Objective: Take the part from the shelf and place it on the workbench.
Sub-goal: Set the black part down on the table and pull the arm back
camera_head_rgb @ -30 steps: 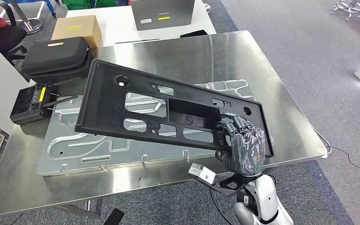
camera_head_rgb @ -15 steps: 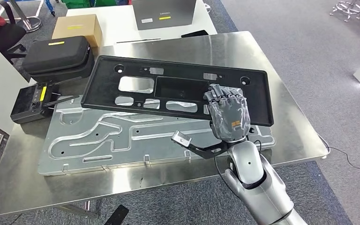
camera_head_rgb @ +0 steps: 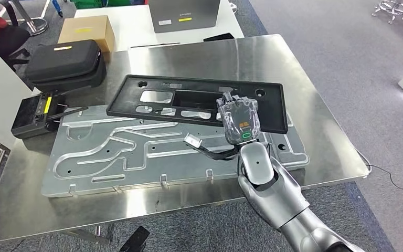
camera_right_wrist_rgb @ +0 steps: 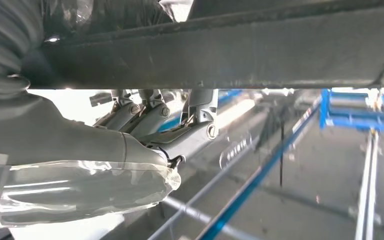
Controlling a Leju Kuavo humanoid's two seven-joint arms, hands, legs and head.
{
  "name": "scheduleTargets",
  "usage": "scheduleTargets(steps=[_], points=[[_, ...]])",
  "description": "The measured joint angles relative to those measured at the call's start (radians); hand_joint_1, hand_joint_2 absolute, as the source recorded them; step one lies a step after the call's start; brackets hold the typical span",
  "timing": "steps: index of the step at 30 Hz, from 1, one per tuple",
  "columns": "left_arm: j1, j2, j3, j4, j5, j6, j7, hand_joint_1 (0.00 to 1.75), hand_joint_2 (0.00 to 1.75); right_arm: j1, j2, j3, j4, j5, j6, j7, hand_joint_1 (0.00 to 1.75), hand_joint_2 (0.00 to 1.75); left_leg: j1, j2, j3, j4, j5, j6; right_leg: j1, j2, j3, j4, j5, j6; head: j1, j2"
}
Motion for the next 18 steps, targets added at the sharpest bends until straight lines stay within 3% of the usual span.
scheduleTargets(steps=[2, 3, 5, 7, 8, 9, 10, 12, 16, 18], points=[[-0.001, -0.001, -0.004, 0.000, 0.004, 0.006, 0.004, 0.00, 0.00, -0.002, 0.006, 0.000, 0.053, -0.013, 0.001, -0.005, 1.75, 1.75, 0.001, 0.002, -0.009, 0.024, -0.020, -0.010, -0.006, -0.001, 0.005, -0.009, 0.003, -0.012, 0.000, 0.000], [-0.001, -0.001, -0.006, 0.000, 0.006, 0.008, 0.005, 0.00, 0.00, -0.001, 0.010, 0.000, 0.078, -0.021, 0.000, -0.009, 1.75, 1.75, 0.002, 0.002, -0.026, 0.062, -0.042, -0.015, -0.008, -0.001, 0.007, -0.013, 0.005, -0.018, 0.000, 0.000], [-0.001, -0.001, -0.010, 0.000, 0.010, 0.011, 0.007, 0.00, 0.00, 0.004, 0.017, 0.000, 0.129, -0.041, -0.003, -0.014, 1.75, 1.75, 0.005, 0.003, -0.085, 0.184, -0.101, -0.022, -0.008, -0.002, 0.009, -0.014, 0.004, -0.024, -0.001, 0.000], [0.001, -0.001, -0.014, 0.000, 0.015, 0.012, 0.010, 0.00, 0.00, 0.020, 0.020, -0.002, 0.183, -0.065, -0.012, -0.020, 1.75, 1.75, 0.008, 0.003, -0.132, 0.271, -0.119, -0.025, -0.008, -0.002, 0.011, -0.013, 0.002, -0.025, -0.001, 0.000], [0.003, -0.001, -0.016, 0.000, 0.016, 0.012, 0.010, 0.00, 0.00, 0.031, 0.021, -0.004, 0.207, -0.075, -0.020, -0.021, 1.75, 1.75, 0.009, 0.004, -0.131, 0.263, -0.101, -0.026, -0.008, -0.002, 0.012, -0.013, 0.000, -0.024, -0.001, 0.000], [0.004, -0.001, -0.017, 0.000, 0.017, 0.013, 0.011, 0.00, 0.00, 0.041, 0.021, -0.008, 0.228, -0.082, -0.028, -0.022, 1.75, 1.75, 0.010, 0.004, -0.113, 0.218, -0.067, -0.026, -0.008, -0.002, 0.014, -0.011, -0.002, -0.023, -0.001, 0.000], [0.004, -0.001, -0.018, 0.000, 0.018, 0.014, 0.011, 0.00, 0.00, 0.048, 0.021, -0.011, 0.244, -0.086, -0.035, -0.022, 1.75, 1.75, 0.011, 0.004, -0.082, 0.148, -0.030, -0.025, -0.009, -0.001, 0.016, -0.010, -0.005, -0.019, -0.001, 0.000], [0.004, -0.001, -0.021, 0.000, 0.018, 0.016, 0.012, 0.00, 0.00, 0.052, 0.022, -0.018, 0.265, -0.088, -0.045, -0.021, 1.75, 1.75, 0.009, 0.003, -0.028, 0.038, 0.007, -0.019, -0.006, 0.002, 0.016, -0.005, -0.009, -0.010, -0.001, 0.000], [0.008, -0.001, -0.023, 0.000, 0.017, 0.018, 0.014, 0.00, 0.00, 0.054, 0.023, -0.030, 0.295, -0.088, -0.050, -0.019, 1.75, 1.75, 0.007, 0.003, -0.008, 0.003, 0.008, 0.001, -0.004, 0.007, 0.019, -0.005, -0.012, 0.011, 0.000, 0.000], [0.008, -0.002, -0.023, 0.000, 0.017, 0.018, 0.015, 0.00, 0.00, 0.054, 0.022, -0.037, 0.304, -0.089, -0.050, -0.019, 1.75, 1.75, 0.010, 0.009, -0.003, -0.005, 0.012, 0.014, -0.006, 0.006, -0.001, 0.042, -0.044, 0.020, 0.000, 0.000]])
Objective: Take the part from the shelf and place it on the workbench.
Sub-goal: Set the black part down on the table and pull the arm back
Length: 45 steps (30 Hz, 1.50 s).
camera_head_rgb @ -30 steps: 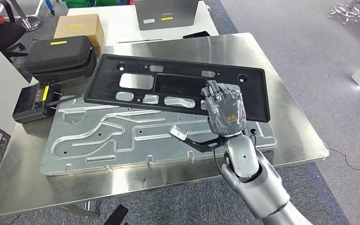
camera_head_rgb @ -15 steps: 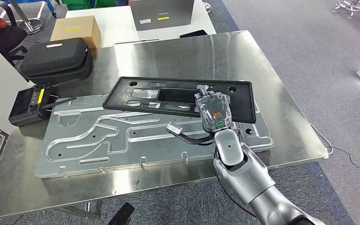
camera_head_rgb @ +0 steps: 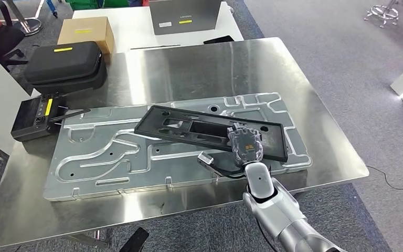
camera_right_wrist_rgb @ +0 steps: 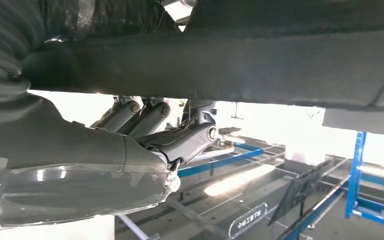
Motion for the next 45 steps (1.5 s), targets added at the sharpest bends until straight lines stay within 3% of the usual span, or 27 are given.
scheduleTargets(steps=[3, 4, 5, 6, 8, 10, 13, 15, 18, 19, 20, 21, 22, 24, 25, 26, 29, 31, 33, 34, 35, 36, 38, 40, 42, 45], points=[[0.000, 0.000, 0.000, 0.000, 0.000, 0.000, 0.000, 0.00, 0.00, 0.000, 0.000, -0.004, 0.013, 0.000, 0.000, 0.000, 1.75, 1.75, -0.002, 0.009, 0.000, -0.002, 0.001, 0.010, -0.001, -0.003, -0.089, 0.189, -0.090, 0.008, 0.000, 0.000], [0.000, 0.000, 0.000, 0.000, 0.000, 0.000, 0.000, 0.00, 0.00, 0.000, 0.000, -0.004, 0.016, 0.000, 0.000, 0.000, 1.75, 1.75, -0.002, 0.010, 0.000, -0.001, 0.000, 0.010, -0.001, -0.003, -0.108, 0.230, -0.099, 0.009, 0.000, 0.000], [0.001, 0.000, 0.000, 0.000, 0.000, 0.000, 0.000, 0.00, 0.00, 0.000, 0.000, -0.004, 0.019, 0.000, 0.000, 0.000, 1.75, 1.75, -0.003, 0.010, 0.001, 0.000, 0.000, 0.010, -0.001, -0.004, -0.107, 0.231, -0.088, 0.009, 0.000, 0.000], [0.001, 0.000, 0.000, 0.000, 0.000, 0.000, 0.000, 0.00, 0.00, 0.000, 0.000, -0.005, 0.021, 0.000, 0.001, 0.000, 1.75, 1.75, -0.003, 0.009, 0.002, 0.000, 0.000, 0.010, -0.001, -0.004, -0.085, 0.192, -0.061, 0.007, 0.000, 0.000], [0.000, -0.001, 0.000, 0.000, 0.000, 0.000, 0.000, 0.00, 0.00, -0.003, 0.000, -0.006, 0.023, 0.000, 0.001, 0.000, 1.75, 1.75, -0.005, 0.007, 0.004, 0.002, -0.001, 0.007, 0.000, -0.004, -0.011, 0.050, 0.001, -0.001, 0.000, 0.000], [0.000, -0.001, 0.000, 0.000, 0.000, 0.000, 0.000, 0.00, 0.00, -0.005, 0.001, -0.006, 0.024, 0.001, 0.001, 0.000, 1.75, 1.75, -0.008, 0.005, 0.004, 0.005, -0.002, -0.001, 0.005, -0.004, 0.032, -0.039, 0.024, -0.010, 0.000, 0.000], [-0.001, -0.002, 0.000, 0.000, 0.000, 0.000, 0.000, 0.00, 0.00, -0.005, 0.006, -0.006, 0.025, 0.002, 0.001, -0.002, 1.75, 1.75, -0.008, 0.004, 0.004, 0.004, -0.001, -0.018, 0.006, -0.006, 0.037, -0.054, 0.028, -0.023, 0.000, 0.000], [-0.001, -0.003, -0.001, 0.000, 0.000, 0.000, 0.000, 0.00, 0.00, -0.005, 0.012, -0.006, 0.026, 0.002, 0.001, -0.003, 1.75, 1.75, -0.006, 0.003, -0.010, 0.039, -0.027, -0.028, 0.001, -0.010, 0.044, -0.065, 0.036, -0.036, -0.002, 0.000], [0.001, -0.002, -0.001, 0.000, 0.000, 0.000, 0.000, 0.00, 0.00, -0.005, 0.015, -0.006, 0.029, 0.002, 0.001, -0.003, 1.74, 1.75, -0.001, 0.003, -0.088, 0.213, -0.118, -0.042, -0.001, -0.015, 0.045, -0.070, 0.039, -0.042, -0.003, 0.000], [0.003, -0.002, -0.001, 0.000, 0.000, 0.000, 0.000, 0.00, 0.00, -0.005, 0.015, -0.006, 0.029, 0.002, 0.001, -0.003, 1.74, 1.75, 0.000, 0.003, -0.109, 0.260, -0.133, -0.045, -0.002, -0.016, 0.044, -0.069, 0.039, -0.043, -0.003, 0.000], [0.004, -0.002, -0.001, 0.000, 0.000, 0.000, 0.000, 0.00, 0.00, -0.004, 0.015, -0.006, 0.030, 0.002, 0.002, -0.003, 1.74, 1.75, 0.001, 0.003, -0.114, 0.274, -0.128, -0.047, -0.002, -0.016, 0.045, -0.069, 0.039, -0.042, -0.003, 0.000], [0.005, -0.002, -0.001, 0.000, 0.000, 0.000, 0.000, 0.00, 0.00, -0.004, 0.015, -0.006, 0.031, 0.001, 0.002, -0.003, 1.71, 1.75, 0.003, 0.003, -0.100, 0.248, -0.105, -0.048, -0.003, -0.015, 0.045, -0.067, 0.038, -0.041, -0.003, 0.000], [0.005, -0.001, -0.001, 0.000, 0.000, 0.000, 0.000, 0.00, 0.00, -0.004, 0.016, -0.006, 0.031, 0.000, 0.003, -0.003, 1.51, 1.75, 0.005, 0.003, -0.069, 0.188, -0.070, -0.048, -0.004, -0.015, 0.046, -0.065, 0.037, -0.039, -0.003, 0.000], [0.003, -0.001, -0.001, 0.000, 0.002, 0.000, 0.000, 0.00, 0.00, -0.005, 0.017, -0.008, 0.032, -0.002, 0.004, -0.004, 0.64, 1.75, 0.006, 0.002, -0.004, 0.059, -0.025, -0.045, -0.002, -0.011, 0.044, -0.057, 0.032, -0.030, -0.003, 0.000], [0.003, -0.002, -0.001, 0.000, 0.003, 0.000, 0.000, 0.00, 0.00, -0.004, 0.018, -0.009, 0.032, -0.003, 0.003, -0.004, 0.23, 1.75, 0.005, 0.002, 0.014, 0.022, -0.017, -0.041, -0.001, -0.009, 0.043, -0.054, 0.031, -0.024, -0.003, 0.000], [0.003, -0.002, -0.001, 0.000, 0.004, 0.000, 0.000, 0.00, 0.00, -0.003, 0.018, -0.010, 0.032, -0.003, -0.001, -0.005, 0.00, 1.31, 0.003, 0.000, 0.020, 0.008, -0.019, -0.034, 0.001, -0.007, 0.041, -0.054, 0.031, -0.017, -0.002, 0.000], [0.002, -0.002, -0.002, 0.000, 0.013, 0.000, 0.000, 0.00, 0.00, 0.011, 0.018, -0.014, 0.032, 0.002, -0.012, -0.004, 0.00, 0.00, 0.002, -0.001, 0.020, 0.000, -0.011, -0.011, -0.002, -0.006, 0.038, -0.051, 0.027, 0.001, -0.002, 0.000], [0.002, -0.002, -0.004, 0.000, 0.019, 0.002, 0.000, 0.00, 0.00, 0.019, 0.018, -0.020, 0.025, 0.008, -0.015, -0.001, 0.00, 0.00, 0.004, -0.001, 0.019, -0.006, -0.005, 0.002, -0.004, -0.007, 0.009, 0.014, -0.016, 0.008, -0.002, 0.000], [0.004, -0.001, -0.006, 0.000, 0.026, 0.003, -0.001, 0.00, 0.00, 0.030, 0.016, -0.028, 0.008, 0.016, -0.025, -0.003, 0.00, 0.00, 0.002, 0.000, 0.017, -0.006, -0.004, 0.007, -0.004, -0.008, -0.052, 0.140, -0.079, 0.011, -0.002, 0.000], [0.005, -0.001, -0.007, 0.000, 0.030, 0.004, -0.001, 0.00, 0.00, 0.039, 0.013, -0.031, -0.004, 0.022, -0.036, -0.007, 0.00, 0.00, 0.000, 0.000, 0.016, -0.005, -0.004, 0.007, -0.004, -0.008, -0.079, 0.195, -0.097, 0.011, -0.002, 0.000], [0.007, -0.001, -0.007, 0.000, 0.035, 0.006, -0.002, 0.00, 0.00, 0.050, 0.010, -0.033, -0.022, 0.028, -0.049, -0.012, 0.00, 0.00, -0.002, 0.000, 0.016, -0.004, -0.005, 0.008, -0.003, -0.008, -0.093, 0.218, -0.096, 0.010, -0.002, 0.000], [0.008, 0.000, -0.007, 0.000, 0.039, 0.008, -0.003, 0.00, 0.00, 0.062, 0.006, -0.034, -0.042, 0.035, -0.061, -0.018, 0.00, 0.00, -0.004, 0.000, 0.016, -0.003, -0.006, 0.009, -0.003, -0.008, -0.089, 0.206, -0.076, 0.007, -0.002, 0.000], [0.009, 0.000, -0.008, 0.000, 0.045, 0.010, -0.005, 0.00, 0.00, 0.084, -0.002, -0.035, -0.093, 0.044, -0.070, -0.028, 0.00, 0.00, -0.006, -0.001, 0.019, 0.000, -0.010, 0.008, 0.001, -0.007, -0.035, 0.086, -0.005, -0.004, -0.002, 0.000], [0.009, 0.001, -0.009, 0.000, 0.050, 0.012, -0.007, 0.00, 0.00, 0.099, -0.007, -0.034, -0.144, 0.050, -0.067, -0.035, 0.00, 0.00, -0.009, -0.001, 0.018, 0.000, -0.012, 0.003, 0.007, -0.007, 0.014, -0.024, 0.034, -0.016, -0.002, 0.000], [0.010, 0.001, -0.011, 0.000, 0.053, 0.012, -0.008, 0.00, 0.00, 0.113, -0.009, -0.034, -0.184, 0.057, -0.066, -0.039, 0.00, 0.00, -0.009, -0.001, 0.015, 0.000, -0.012, -0.005, 0.015, -0.007, 0.023, -0.050, 0.035, -0.022, -0.002, 0.000], [0.013, 0.002, -0.016, 0.000, 0.054, 0.013, -0.008, 0.00, 0.00, 0.134, -0.012, -0.033, -0.234, 0.063, -0.068, -0.038, 0.00, 0.00, -0.009, -0.002, 0.011, 0.012, -0.025, -0.020, 0.009, -0.009, 0.029, -0.064, 0.042, -0.035, -0.002, 0.000]])
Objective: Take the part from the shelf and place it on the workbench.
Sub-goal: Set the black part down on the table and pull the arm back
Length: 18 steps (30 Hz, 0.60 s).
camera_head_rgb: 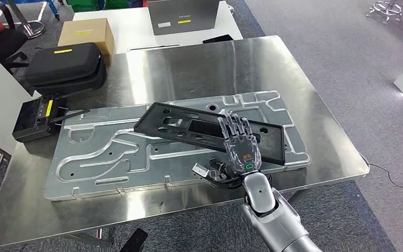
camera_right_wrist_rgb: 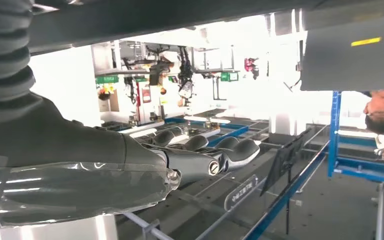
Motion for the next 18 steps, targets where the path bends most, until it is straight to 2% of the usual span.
scheduleTargets(steps=[1, 2, 4, 5, 6, 7, 9, 11, 14, 15, 16, 18], points=[[0.000, 0.000, -0.002, 0.000, 0.000, 0.001, 0.000, 0.00, 0.00, 0.003, -0.001, 0.000, -0.012, 0.001, -0.001, 0.001, 0.00, 0.00, 0.000, 0.000, -0.012, 0.029, -0.020, -0.005, -0.004, -0.001, 0.002, -0.005, 0.003, -0.006, 0.000, 0.000], [0.001, 0.001, -0.002, 0.000, 0.000, 0.001, 0.000, 0.00, 0.00, 0.005, -0.001, 0.000, -0.022, 0.001, -0.002, 0.001, 0.00, 0.00, 0.002, 0.000, -0.035, 0.080, -0.050, -0.009, -0.005, -0.002, 0.003, -0.006, 0.004, -0.010, -0.001, 0.000], [0.002, 0.002, -0.003, 0.000, 0.000, 0.001, 0.000, 0.00, 0.00, 0.012, -0.001, 0.000, -0.034, 0.002, -0.003, 0.002, 0.00, 0.00, 0.005, 0.001, -0.095, 0.210, -0.108, -0.017, -0.005, -0.002, 0.002, -0.006, 0.003, -0.014, -0.001, 0.000], [0.003, 0.002, -0.004, 0.000, 0.000, 0.001, 0.000, 0.00, 0.00, 0.017, -0.001, 0.000, -0.037, 0.003, -0.003, 0.002, 0.00, 0.00, 0.006, 0.001, -0.117, 0.253, -0.118, -0.020, -0.005, -0.002, 0.002, -0.005, 0.003, -0.014, -0.001, 0.000], [0.004, 0.003, -0.004, 0.000, 0.000, 0.001, 0.000, 0.00, 0.00, 0.021, -0.001, 0.000, -0.040, 0.003, -0.004, 0.002, 0.00, 0.00, 0.007, 0.001, -0.121, 0.260, -0.107, -0.022, -0.005, -0.001, 0.002, -0.004, 0.002, -0.014, -0.001, 0.000], [0.005, 0.004, -0.004, 0.000, 0.000, 0.001, 0.000, 0.00, 0.00, 0.024, -0.001, 0.000, -0.043, 0.003, -0.004, 0.002, 0.00, 0.00, 0.008, 0.001, -0.108, 0.229, -0.081, -0.022, -0.005, -0.001, 0.003, -0.002, 0.001, -0.013, -0.001, 0.000], [0.004, 0.005, -0.005, 0.000, 0.000, 0.001, 0.000, 0.00, 0.00, 0.025, -0.001, 0.000, -0.051, 0.004, -0.004, 0.002, 0.00, 0.00, 0.008, 0.002, -0.046, 0.098, -0.015, -0.018, -0.005, 0.000, 0.003, 0.005, -0.004, -0.007, -0.001, 0.000], [0.002, 0.006, -0.006, 0.000, 0.000, 0.001, 0.000, 0.00, 0.00, 0.026, -0.001, 0.000, -0.057, 0.004, -0.004, 0.002, 0.00, 0.00, 0.005, 0.001, -0.003, 0.006, 0.011, -0.009, -0.001, 0.000, 0.000, 0.011, -0.008, 0.003, 0.000, 0.000], [0.005, 0.006, -0.007, 0.000, 0.000, 0.002, 0.000, 0.00, 0.00, 0.027, -0.002, 0.000, -0.061, 0.004, -0.006, 0.002, 0.00, 0.00, 0.004, -0.001, 0.003, -0.013, 0.013, 0.007, -0.001, 0.000, -0.003, 0.011, -0.007, 0.018, 0.000, 0.000], [0.005, 0.006, -0.007, 0.000, 0.000, 0.002, 0.000, 0.00, 0.00, 0.028, -0.002, 0.000, -0.063, 0.004, -0.009, 0.002, 0.00, 0.00, 0.006, -0.001, 0.005, -0.017, 0.016, 0.013, -0.002, 0.000, -0.006, 0.019, -0.015, 0.023, 0.000, 0.000], [0.004, 0.006, -0.007, 0.000, 0.000, 0.003, 0.000, 0.00, 0.00, 0.028, -0.003, 0.000, -0.065, 0.005, -0.014, 0.003, 0.00, 0.00, 0.007, 0.000, 0.007, -0.022, 0.019, 0.020, -0.003, 0.000, -0.017, 0.045, -0.033, 0.028, 0.000, 0.000], [0.003, 0.006, -0.007, 0.000, 0.001, 0.003, 0.000, 0.00, 0.00, 0.030, -0.004, 0.000, -0.067, 0.005, -0.022, 0.004, 0.00, 0.00, 0.008, 0.000, 0.008, -0.026, 0.022, 0.027, -0.006, 0.000, -0.067, 0.154, -0.093, 0.036, 0.000, 0.000]])
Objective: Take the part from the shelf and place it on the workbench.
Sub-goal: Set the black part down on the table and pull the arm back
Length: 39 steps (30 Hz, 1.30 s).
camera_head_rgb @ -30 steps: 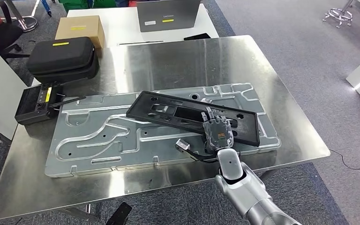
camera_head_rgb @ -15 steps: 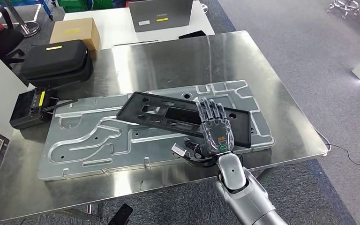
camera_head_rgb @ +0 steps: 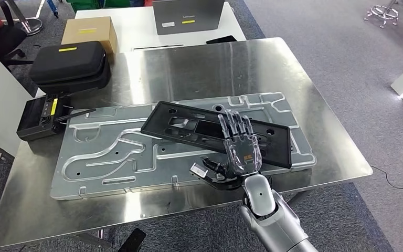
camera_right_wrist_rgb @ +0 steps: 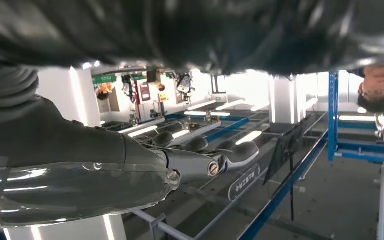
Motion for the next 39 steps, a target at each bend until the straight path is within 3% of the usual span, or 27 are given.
scheduleTargets(steps=[2, 3, 4, 7, 9, 12, 13, 15, 17, 18, 19, 20, 22, 23, 24, 27, 29, 31, 32, 33, 34, 35, 37, 39], points=[[0.001, 0.000, 0.000, 0.000, 0.002, 0.000, 0.000, 0.00, 0.00, 0.006, -0.002, 0.000, -0.001, 0.002, -0.004, -0.001, 0.00, 0.00, -0.001, 0.000, -0.001, 0.001, -0.001, 0.002, -0.003, 0.000, -0.058, 0.117, -0.042, 0.005, 0.000, 0.000], [0.002, 0.000, 0.000, 0.000, 0.003, 0.000, 0.000, 0.00, 0.00, 0.010, -0.003, 0.000, -0.003, 0.004, -0.004, -0.002, 0.00, 0.00, -0.001, -0.001, 0.000, 0.002, -0.001, 0.002, -0.004, 0.000, -0.068, 0.134, -0.037, 0.006, 0.000, 0.000], [0.002, 0.000, 0.000, 0.000, 0.005, 0.001, 0.000, 0.00, 0.00, 0.012, -0.005, 0.000, -0.006, 0.007, -0.004, -0.004, 0.00, 0.00, -0.001, -0.001, 0.000, 0.004, -0.003, 0.001, -0.005, 0.000, -0.059, 0.112, -0.013, 0.006, 0.000, 0.000], [0.002, 0.000, 0.000, 0.000, 0.018, 0.004, -0.004, 0.00, 0.00, 0.016, -0.018, 0.000, -0.037, 0.012, -0.005, -0.015, 0.00, 0.00, -0.003, -0.003, 0.001, 0.013, -0.010, -0.006, -0.003, 0.000, 0.029, -0.080, 0.077, -0.003, 0.000, 0.000], [0.004, 0.001, 0.000, 0.000, 0.035, 0.013, -0.011, 0.00, 0.00, 0.038, -0.051, 0.002, -0.097, -0.016, -0.008, -0.047, 0.00, 0.00, -0.007, -0.004, -0.003, 0.016, -0.013, -0.013, 0.002, 0.000, 0.052, -0.134, 0.085, -0.011, 0.000, 0.000], [0.016, 0.003, 0.004, 0.000, 0.066, 0.039, -0.021, 0.00, 0.00, 0.128, -0.139, 0.000, -0.270, -0.125, -0.051, -0.114, 0.00, 0.00, -0.006, -0.006, -0.005, 0.021, -0.022, -0.026, 0.001, -0.004, 0.059, -0.143, 0.086, -0.025, 0.000, 0.000], [0.021, 0.004, 0.006, 0.000, 0.073, 0.048, -0.023, 0.00, 0.00, 0.165, -0.159, -0.008, -0.329, -0.164, -0.079, -0.132, 0.00, 0.00, -0.005, -0.006, -0.011, 0.040, -0.038, -0.031, -0.002, -0.006, 0.062, -0.147, 0.089, -0.032, 0.000, 0.000], [0.028, 0.008, 0.009, 0.000, 0.082, 0.066, -0.024, 0.00, 0.00, 0.239, -0.173, -0.039, -0.445, -0.234, -0.133, -0.184, 0.00, 0.00, -0.003, -0.003, -0.050, 0.139, -0.101, -0.039, -0.003, -0.007, 0.066, -0.150, 0.092, -0.043, 0.000, 0.000], [0.031, 0.009, 0.014, 0.000, 0.089, 0.081, -0.022, 0.00, 0.00, 0.313, -0.153, -0.081, -0.551, -0.302, -0.161, -0.278, 0.00, 0.00, -0.002, -0.003, -0.103, 0.265, -0.161, -0.044, -0.002, -0.008, 0.065, -0.148, 0.091, -0.047, 0.000, 0.000], [0.032, 0.010, 0.016, 0.000, 0.091, 0.087, -0.022, 0.00, 0.00, 0.345, -0.134, -0.107, -0.595, -0.338, -0.166, -0.333, 0.00, 0.00, -0.002, -0.003, -0.114, 0.294, -0.166, -0.045, -0.001, -0.007, 0.064, -0.147, 0.091, -0.047, 0.000, 0.000], [0.033, 0.010, 0.019, 0.000, 0.093, 0.093, -0.023, 0.00, 0.00, 0.373, -0.112, -0.135, -0.632, -0.376, -0.167, -0.381, 0.00, 0.00, -0.002, -0.003, -0.107, 0.284, -0.151, -0.045, -0.001, -0.007, 0.064, -0.147, 0.091, -0.047, -0.001, 0.000], [0.034, 0.010, 0.022, 0.000, 0.095, 0.097, -0.023, 0.00, 0.00, 0.396, -0.090, -0.162, -0.663, -0.412, -0.168, -0.419, 0.00, 0.00, -0.002, -0.003, -0.081, 0.234, -0.121, -0.042, -0.001, -0.006, 0.064, -0.146, 0.090, -0.047, -0.001, 0.000], [0.035, 0.010, 0.026, 0.000, 0.101, 0.105, -0.024, 0.00, 0.00, 0.435, -0.045, -0.216, -0.718, -0.494, -0.171, -0.480, 0.00, 0.00, -0.003, -0.003, -0.007, 0.092, -0.061, -0.035, 0.001, -0.005, 0.064, -0.143, 0.091, -0.044, 0.000, 0.000], [0.035, 0.010, 0.027, 0.000, 0.104, 0.109, -0.025, 0.00, 0.00, 0.451, -0.024, -0.238, -0.739, -0.531, -0.172, -0.508, 0.00, 0.00, -0.005, -0.003, 0.018, 0.042, -0.044, -0.031, 0.002, -0.005, 0.063, -0.141, 0.092, -0.040, 0.000, 0.000], [0.035, 0.010, 0.029, 0.000, 0.106, 0.113, -0.025, 0.00, 0.00, 0.466, -0.004, -0.258, -0.757, -0.566, -0.173, -0.536, 0.00, 0.00, -0.007, -0.004, 0.030, 0.017, -0.038, -0.028, 0.004, -0.004, 0.062, -0.140, 0.093, -0.035, 0.000, 0.000], [0.039, 0.010, 0.034, 0.000, 0.110, 0.123, -0.026, 0.00, 0.00, 0.501, 0.043, -0.300, -0.795, -0.623, -0.173, -0.590, 0.00, 0.00, -0.007, -0.003, 0.026, 0.007, -0.024, -0.013, 0.004, -0.002, 0.058, -0.139, 0.098, -0.016, 0.000, 0.000], [0.040, 0.010, 0.036, 0.000, 0.111, 0.126, -0.026, 0.00, 0.00, 0.516, 0.061, -0.323, -0.813, -0.637, -0.173, -0.602, 0.00, 0.00, -0.002, 0.001, 0.017, -0.002, -0.007, 0.002, 0.002, 0.000, 0.041, -0.094, 0.050, -0.007, 0.001, 0.000], [0.040, 0.010, 0.038, 0.000, 0.112, 0.128, -0.026, 0.00, 0.00, 0.529, 0.074, -0.341, -0.824, -0.653, -0.173, -0.612, 0.00, 0.00, -0.002, 0.004, 0.001, -0.004, 0.006, 0.010, -0.002, 0.000, 0.003, 0.018, -0.041, 0.000, 0.001, 0.000], [0.041, 0.010, 0.041, 0.000, 0.113, 0.130, -0.026, 0.00, 0.00, 0.536, 0.080, -0.349, -0.828, -0.661, -0.173, -0.617, 0.00, 0.00, -0.003, 0.005, -0.009, -0.003, 0.012, 0.011, -0.004, 0.000, -0.012, 0.077, -0.075, 0.004, 0.001, 0.000], [0.042, 0.010, 0.044, 0.000, 0.115, 0.131, -0.026, 0.00, 0.00, 0.543, 0.086, -0.354, -0.830, -0.668, -0.173, -0.621, 0.00, 0.00, -0.003, 0.005, -0.019, -0.001, 0.018, 0.010, -0.005, 0.000, -0.016, 0.114, -0.090, 0.006, 0.001, 0.000], [0.043, 0.010, 0.047, 0.000, 0.117, 0.132, -0.026, 0.00, 0.00, 0.548, 0.090, -0.359, -0.832, -0.672, -0.173, -0.624, 0.00, 0.00, -0.003, 0.005, -0.029, 0.001, 0.024, 0.008, -0.006, 0.000, -0.003, 0.117, -0.084, 0.007, 0.001, 0.000], [0.044, 0.010, 0.049, 0.000, 0.120, 0.133, -0.027, 0.00, 0.00, 0.552, 0.095, -0.362, -0.834, -0.677, -0.173, -0.626, 0.00, 0.00, -0.003, 0.005, -0.039, 0.005, 0.030, 0.006, -0.007, 0.000, 0.028, 0.084, -0.064, 0.008, 0.001, 0.000], [0.045, 0.010, 0.052, 0.000, 0.124, 0.135, -0.029, 0.00, 0.00, 0.555, 0.102, -0.366, -0.838, -0.691, -0.173, -0.631, 0.00, 0.00, -0.004, 0.005, -0.058, 0.014, 0.040, -0.001, -0.008, 0.000, 0.125, -0.053, -0.023, 0.004, 0.001, 0.000], [0.047, 0.010, 0.054, 0.000, 0.125, 0.139, -0.031, 0.00, 0.00, 0.560, 0.108, -0.367, -0.844, -0.710, -0.173, -0.637, 0.00, 0.00, -0.006, 0.004, -0.066, 0.020, 0.051, -0.013, -0.002, 0.002, 0.182, -0.146, -0.008, -0.006, 0.001, 0.000]])
